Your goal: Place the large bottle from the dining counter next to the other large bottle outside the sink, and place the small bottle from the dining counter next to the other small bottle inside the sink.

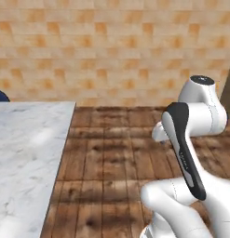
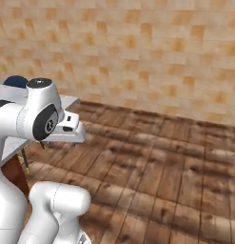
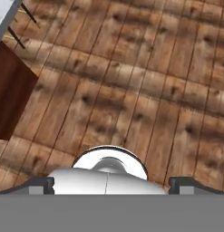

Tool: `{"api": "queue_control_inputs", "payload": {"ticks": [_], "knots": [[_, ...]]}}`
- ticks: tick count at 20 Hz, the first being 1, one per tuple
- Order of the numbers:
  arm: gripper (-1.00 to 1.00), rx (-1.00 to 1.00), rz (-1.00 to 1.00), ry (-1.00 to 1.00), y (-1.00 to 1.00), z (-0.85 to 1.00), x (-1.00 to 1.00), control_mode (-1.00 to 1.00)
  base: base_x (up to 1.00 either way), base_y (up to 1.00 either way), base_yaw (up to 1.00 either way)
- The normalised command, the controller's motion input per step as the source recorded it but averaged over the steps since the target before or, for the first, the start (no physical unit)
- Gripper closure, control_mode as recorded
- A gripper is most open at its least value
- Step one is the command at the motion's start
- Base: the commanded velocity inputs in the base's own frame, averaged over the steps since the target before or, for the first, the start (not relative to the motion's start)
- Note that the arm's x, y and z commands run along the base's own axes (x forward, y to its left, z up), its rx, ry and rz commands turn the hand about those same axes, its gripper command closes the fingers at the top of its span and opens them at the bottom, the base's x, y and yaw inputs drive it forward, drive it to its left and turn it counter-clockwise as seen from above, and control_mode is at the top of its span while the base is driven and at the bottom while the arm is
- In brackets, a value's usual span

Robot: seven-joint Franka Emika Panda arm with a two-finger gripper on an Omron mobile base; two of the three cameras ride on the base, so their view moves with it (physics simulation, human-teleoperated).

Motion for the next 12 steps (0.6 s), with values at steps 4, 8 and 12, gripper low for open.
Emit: {"api": "queue_control_inputs", "payload": {"ticks": [4,8,12], "knots": [[-1.0,0.0,0.0,0.0,0.0,0.0,0.0,1.0,1.0,-0.53,0.55],[-1.0,0.0,0.0,0.0,0.0,0.0,0.0,1.0,1.0,-0.52,0.58],[-1.0,0.0,0.0,0.0,0.0,0.0,0.0,1.0,1.0,-0.43,0.63]]}}
